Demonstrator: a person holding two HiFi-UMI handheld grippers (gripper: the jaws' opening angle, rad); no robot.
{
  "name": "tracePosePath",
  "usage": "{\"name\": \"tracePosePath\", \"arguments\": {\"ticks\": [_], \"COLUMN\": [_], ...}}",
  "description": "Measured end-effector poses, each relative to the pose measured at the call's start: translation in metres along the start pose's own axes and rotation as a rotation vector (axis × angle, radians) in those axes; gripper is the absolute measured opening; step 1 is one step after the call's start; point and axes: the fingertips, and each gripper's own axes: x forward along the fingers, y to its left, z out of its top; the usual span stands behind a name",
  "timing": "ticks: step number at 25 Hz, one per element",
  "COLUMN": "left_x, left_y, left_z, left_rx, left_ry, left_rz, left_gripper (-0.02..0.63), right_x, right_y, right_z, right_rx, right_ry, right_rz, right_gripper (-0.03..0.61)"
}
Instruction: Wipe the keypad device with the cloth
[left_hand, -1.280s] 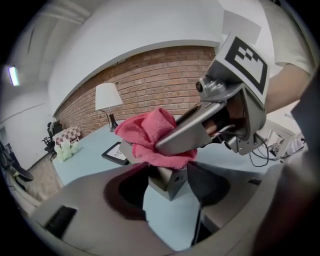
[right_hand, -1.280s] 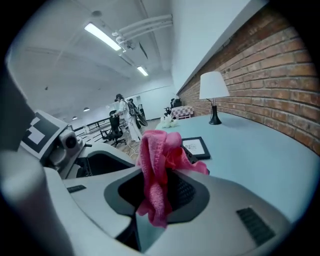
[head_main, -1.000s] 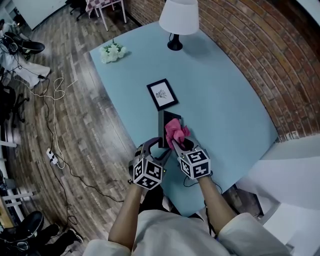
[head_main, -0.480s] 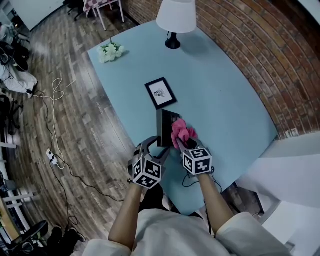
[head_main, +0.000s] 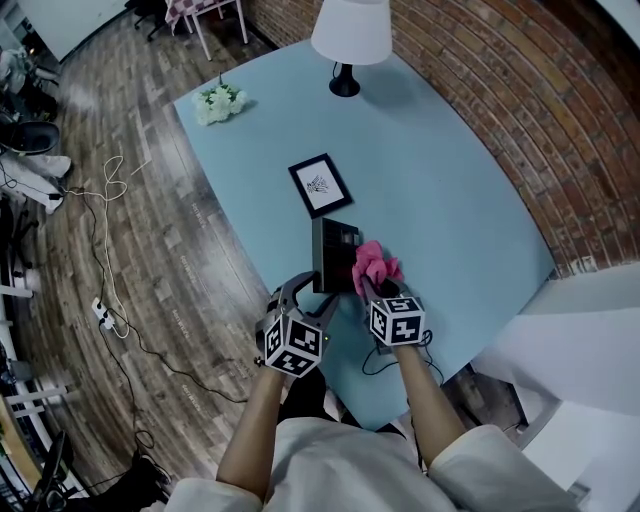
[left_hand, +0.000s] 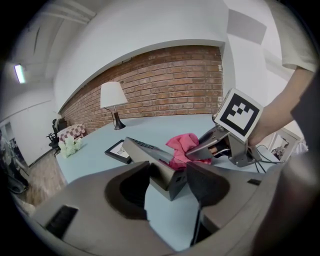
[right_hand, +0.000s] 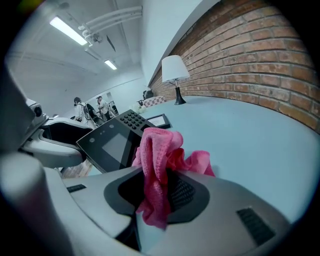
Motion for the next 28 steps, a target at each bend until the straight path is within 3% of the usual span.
{"name": "tracePosePath", "arguments": {"ticks": [7,12,18,21,28], "left_x": [0.000,-0.009,-0.035,-0.053,-0.109], "left_y": [0.000,0.003,0.003,0.006,-0.022], "left_z": [0.001,-0.001,-0.011,-0.007,0.027], "left_rx": [-0.012,-0.094,-0.219,-0.233,-0.207], "left_ry": [0.000,-0.011,-0.049,-0.077,-0.141], "left_rz": [-0.001,0.000,0.026,0.067,0.148], "left_gripper": [0.264,0.264,0.264,0.264,0.245], "right_x": [0.000,-0.015,-0.066,-0.100,-0.189], "right_y": [-0.001,-0.009,-0.018,-0.017,-0.011], "right_z": [0.001,0.003,0.003,0.007,0.037], "right_rx": [-0.113,-0.021,0.021,0.059,-0.092], "right_ry": [0.011,-0.020,-0.058,-0.103,-0.219], "right_rz": [-0.055,-0.053,-0.062,-0.065,-0.044], "right_gripper": [0.121,0.117,0.114,0.114,0.114]}}
